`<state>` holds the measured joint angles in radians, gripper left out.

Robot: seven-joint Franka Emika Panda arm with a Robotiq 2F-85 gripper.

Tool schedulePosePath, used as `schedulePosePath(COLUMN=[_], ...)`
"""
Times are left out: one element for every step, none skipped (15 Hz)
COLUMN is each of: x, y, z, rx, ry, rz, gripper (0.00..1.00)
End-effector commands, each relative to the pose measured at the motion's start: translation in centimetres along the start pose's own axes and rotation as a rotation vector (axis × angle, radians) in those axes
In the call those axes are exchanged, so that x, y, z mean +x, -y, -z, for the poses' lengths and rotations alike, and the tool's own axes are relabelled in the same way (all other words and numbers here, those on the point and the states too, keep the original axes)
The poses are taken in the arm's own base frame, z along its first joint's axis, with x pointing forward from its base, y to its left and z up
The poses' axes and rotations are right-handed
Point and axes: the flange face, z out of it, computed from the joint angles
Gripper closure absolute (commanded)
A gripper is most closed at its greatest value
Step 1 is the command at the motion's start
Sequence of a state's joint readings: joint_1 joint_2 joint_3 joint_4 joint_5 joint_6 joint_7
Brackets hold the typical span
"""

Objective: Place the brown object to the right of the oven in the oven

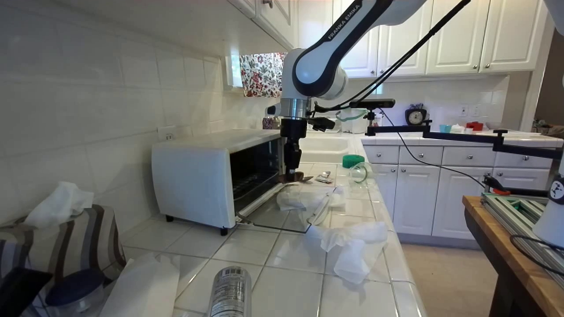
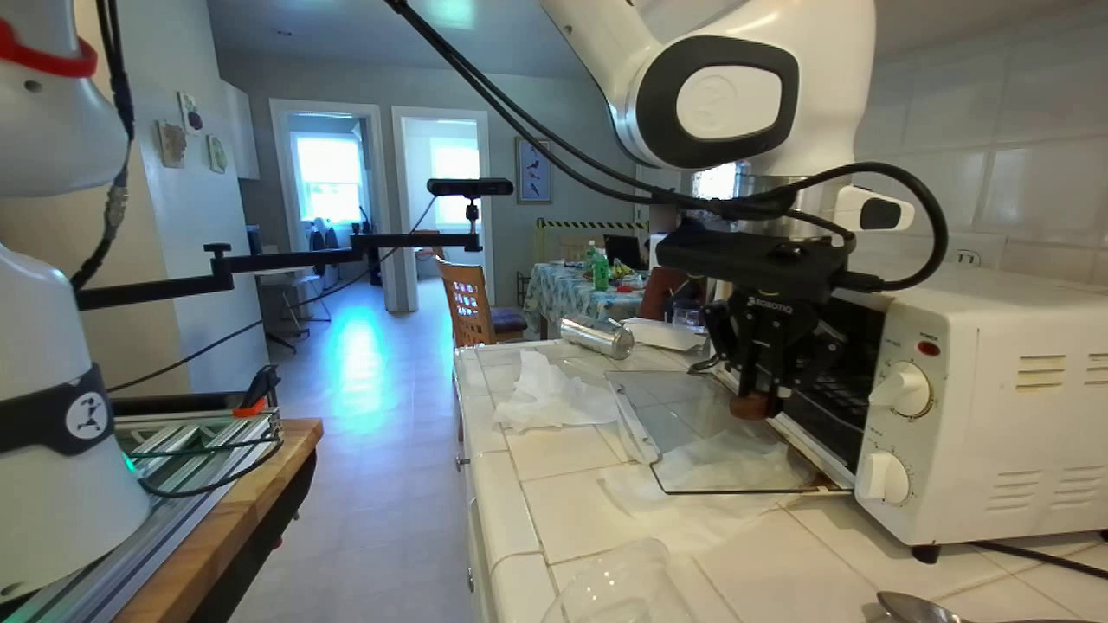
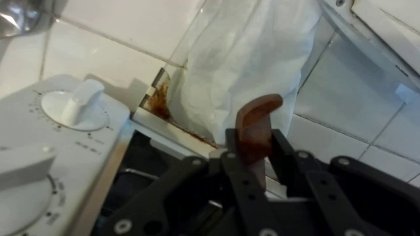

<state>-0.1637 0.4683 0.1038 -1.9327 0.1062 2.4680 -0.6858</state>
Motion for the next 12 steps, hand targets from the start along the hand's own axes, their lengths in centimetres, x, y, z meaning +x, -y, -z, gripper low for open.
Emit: schedulePosePath(x=[1.1,1.6,2.2,2.7,3.2,3.6,3.9,4.2,4.4,4.6,4.8,4.9], y=[1.1,1.6,2.5,3.3,4.0,4.6,5.2,5.9,6.2,6.7,7.0,7.2], z=[-0.3,-0.4,-0.5,-0.7,-0.7,-1.0,-1.1,-1.0,-1.3,-1.0,-0.9,-0.7], rx=[-0.034,-0.052,-0.064,-0.076,-0.093,-0.107,-0.12,-0.137,-0.148,-0.165,-0.185,-0.207], ry=[0.029,0.038,0.049,0.057,0.067,0.071,0.075,0.081,0.08,0.077,0.07,0.059], rz=[0.026,0.038,0.05,0.065,0.066,0.075,0.082,0.082,0.088,0.088,0.086,0.083], gripper=[0.93,0.93,0.93,0.93,0.93,0.93,0.93,0.93,0.93,0.93,0.93,0.93])
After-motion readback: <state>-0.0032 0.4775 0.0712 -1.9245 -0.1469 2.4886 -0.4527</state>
